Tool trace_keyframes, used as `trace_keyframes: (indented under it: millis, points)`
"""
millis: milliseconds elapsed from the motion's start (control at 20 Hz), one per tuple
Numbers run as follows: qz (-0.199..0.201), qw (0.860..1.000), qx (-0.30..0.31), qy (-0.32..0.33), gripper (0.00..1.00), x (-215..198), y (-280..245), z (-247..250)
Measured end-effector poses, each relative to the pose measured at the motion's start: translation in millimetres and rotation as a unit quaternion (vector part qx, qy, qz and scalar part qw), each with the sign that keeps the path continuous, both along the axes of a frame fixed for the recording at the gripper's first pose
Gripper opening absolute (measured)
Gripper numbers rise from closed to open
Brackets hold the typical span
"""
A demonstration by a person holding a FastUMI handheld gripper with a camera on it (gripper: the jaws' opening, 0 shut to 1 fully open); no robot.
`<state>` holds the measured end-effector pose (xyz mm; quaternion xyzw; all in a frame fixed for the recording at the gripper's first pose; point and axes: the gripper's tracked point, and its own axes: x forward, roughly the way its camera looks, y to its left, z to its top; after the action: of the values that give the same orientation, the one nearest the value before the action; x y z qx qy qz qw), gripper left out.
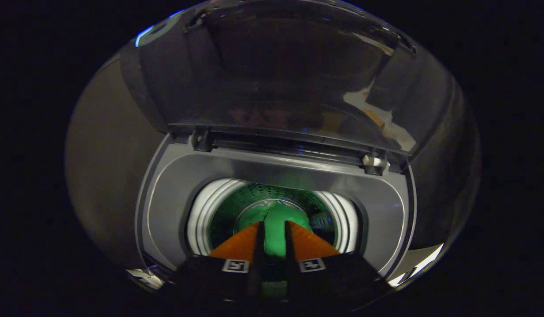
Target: Put the clothes into the washing machine and then close the washing machine lid.
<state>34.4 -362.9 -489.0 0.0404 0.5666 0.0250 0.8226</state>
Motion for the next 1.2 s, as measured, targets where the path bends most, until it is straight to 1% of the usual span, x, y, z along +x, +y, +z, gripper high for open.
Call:
trace_keyframes:
  millis: [150, 250, 400, 500, 550, 700, 900, 1100, 1200]
  points:
    - [0.006, 1.000, -0.001, -0.003, 0.73, 1, 2, -3]
    - [0.005, 1.000, -0.016, 0.005, 1.00, -5, -5, -4]
    - [-0.012, 1.000, -0.005, 0.009, 0.99, -6, -7, 7]
    - [-0.023, 0.998, 0.046, 0.029, 0.99, -11, 7, 17]
    - [-0.025, 0.997, 0.055, 0.039, 0.99, -15, 9, 24]
    - [-0.023, 0.999, 0.043, 0.012, 1.00, -6, -2, 46]
    - [-0.004, 0.998, 0.047, -0.028, 0.99, 8, 0, 88]
    - [-0.003, 0.996, 0.051, -0.078, 0.99, 35, 2, 126]
    - [0.000, 0.992, 0.045, -0.115, 0.99, 54, 1, 151]
